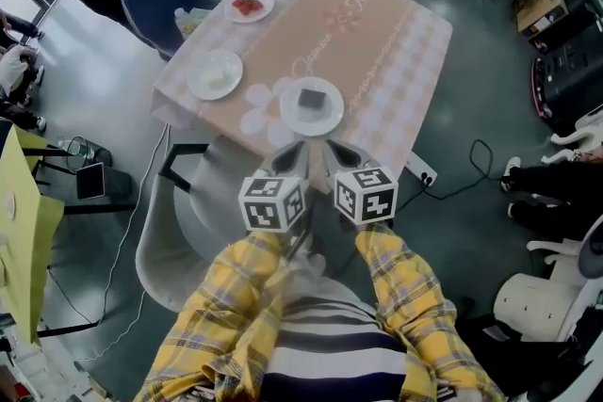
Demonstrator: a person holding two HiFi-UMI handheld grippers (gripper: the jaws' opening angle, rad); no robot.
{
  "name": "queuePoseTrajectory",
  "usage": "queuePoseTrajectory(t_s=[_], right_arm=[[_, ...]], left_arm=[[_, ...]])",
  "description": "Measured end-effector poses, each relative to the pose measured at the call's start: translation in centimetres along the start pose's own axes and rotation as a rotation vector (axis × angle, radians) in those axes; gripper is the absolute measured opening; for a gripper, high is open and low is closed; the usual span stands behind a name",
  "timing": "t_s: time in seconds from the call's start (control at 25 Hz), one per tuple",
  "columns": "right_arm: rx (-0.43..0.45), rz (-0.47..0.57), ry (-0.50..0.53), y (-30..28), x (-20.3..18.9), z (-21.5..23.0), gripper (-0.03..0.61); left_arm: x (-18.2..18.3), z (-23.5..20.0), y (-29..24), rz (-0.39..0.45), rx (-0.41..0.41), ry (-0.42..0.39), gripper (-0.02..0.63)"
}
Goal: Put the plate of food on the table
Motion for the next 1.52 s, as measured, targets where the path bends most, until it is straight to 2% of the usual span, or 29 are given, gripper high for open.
queuePoseTrajectory(t_s=[0.28,0.48,1.16,1.52], right_arm=[[-0.025,0.051,0.022,2.6,-0.5,-1.2,-0.002],[-0.047,0.069,0.032,4.9,-1.2,-1.8,-0.002],[-0.079,0.094,0.061,11.4,-4.4,-4.5,-0.003],[-0.073,0.097,0.062,12.9,-5.5,-5.7,-0.003]], left_arm=[[-1.1,1.6,4.0,0.068,-0.023,0.046,0.000],[-1.7,1.9,6.2,0.099,-0.001,0.076,0.000],[-3.7,4.7,10.5,0.116,-0.013,0.036,0.000],[-4.2,6.0,11.8,0.125,-0.034,0.030,0.000]])
Point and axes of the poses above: the fingertips, and each gripper's own axes: y backward along the fingers, z to its right, x out of its top, the point moved 5 cm from there along y, backward along the fingers, and after that the axes turned 8 degrees about z, right-handed, at the moved point
